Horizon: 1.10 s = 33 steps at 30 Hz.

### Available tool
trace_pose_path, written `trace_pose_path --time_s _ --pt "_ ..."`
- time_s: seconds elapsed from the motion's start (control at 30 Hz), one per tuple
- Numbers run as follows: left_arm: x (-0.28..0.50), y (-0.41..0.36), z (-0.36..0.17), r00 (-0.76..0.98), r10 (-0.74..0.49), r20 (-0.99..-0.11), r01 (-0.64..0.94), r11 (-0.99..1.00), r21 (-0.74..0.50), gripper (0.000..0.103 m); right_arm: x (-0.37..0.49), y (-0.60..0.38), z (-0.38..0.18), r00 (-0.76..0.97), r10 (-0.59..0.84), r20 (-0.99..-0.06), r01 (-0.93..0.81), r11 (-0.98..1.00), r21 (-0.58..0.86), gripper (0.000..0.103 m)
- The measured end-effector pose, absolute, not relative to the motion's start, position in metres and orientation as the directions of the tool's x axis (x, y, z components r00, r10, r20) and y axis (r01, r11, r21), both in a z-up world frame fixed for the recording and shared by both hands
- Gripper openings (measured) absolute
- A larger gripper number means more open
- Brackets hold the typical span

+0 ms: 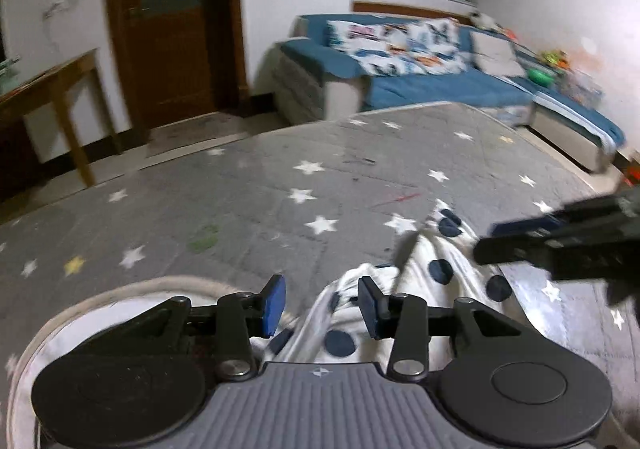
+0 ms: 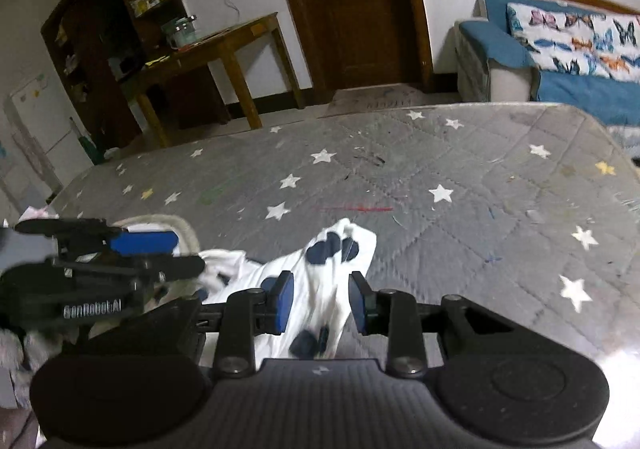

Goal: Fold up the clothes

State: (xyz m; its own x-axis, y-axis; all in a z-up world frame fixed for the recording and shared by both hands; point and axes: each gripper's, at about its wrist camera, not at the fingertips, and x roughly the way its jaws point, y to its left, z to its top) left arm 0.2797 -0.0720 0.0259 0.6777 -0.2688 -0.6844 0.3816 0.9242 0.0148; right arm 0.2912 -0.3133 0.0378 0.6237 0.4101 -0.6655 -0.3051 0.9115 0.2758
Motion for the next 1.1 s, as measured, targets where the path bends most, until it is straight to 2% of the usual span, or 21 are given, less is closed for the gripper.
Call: trace_pose_path --time_s 0.13,0.2,0.23,0.27,0.33,0.43,0.63,0.87,1.0,1.1 --pt "0.291 -0.08 0.013 0.638 -0.287 -0.714 0.425 0.905 0.016 0.042 0.306 -0.314 0.027 0.601 0.442 -0.666 -0.306 0.897 0.32 0.03" --pt "0.295 -0.08 0.008 0.62 -0.295 -0.727 0.43 0.903 0.0 0.035 0.313 -0.312 0.024 0.589 0.45 -0.671 -0.309 0.893 0.327 0.029" --pt "0.297 -0.08 0.005 0.613 -0.298 -0.732 0.427 0.904 -0.011 0.025 0.314 -0.31 0.023 0.587 0.452 -0.672 -0.314 0.892 0.326 0.028" --pt "0.297 -0.079 0.004 0.607 -0.308 -0.733 0.427 0.904 -0.027 0.019 0.315 -0.308 0.023 0.586 0.453 -0.672 -0.318 0.891 0.324 0.026" --pt "0.295 -0.079 0.005 0.61 -0.315 -0.728 0.427 0.904 -0.033 0.012 0.314 -0.304 0.024 0.583 0.456 -0.672 -0.33 0.889 0.317 0.013" --pt "0.291 -0.077 0.007 0.622 -0.311 -0.718 0.422 0.906 -0.027 0.007 0.315 -0.297 0.028 0.587 0.444 -0.677 -0.342 0.894 0.289 0.005" --pt "0.29 -0.056 0.025 0.681 -0.282 -0.676 0.326 0.943 -0.065 0.005 0.316 -0.294 0.05 0.641 0.422 -0.641 -0.346 0.905 0.249 0.003" --pt "0.288 0.022 0.043 0.772 -0.167 -0.614 0.068 0.981 -0.181 0.005 0.314 -0.323 0.079 0.728 0.345 -0.592 -0.295 0.938 0.184 0.003" --pt "0.281 0.07 0.037 0.774 -0.076 -0.629 -0.064 0.978 -0.198 0.005 0.314 -0.352 0.071 0.729 0.244 -0.64 -0.206 0.969 0.135 0.005" --pt "0.277 0.097 0.028 0.745 -0.027 -0.666 -0.131 0.974 -0.186 0.006 0.313 -0.375 0.053 0.698 0.165 -0.696 -0.127 0.986 0.105 0.016"
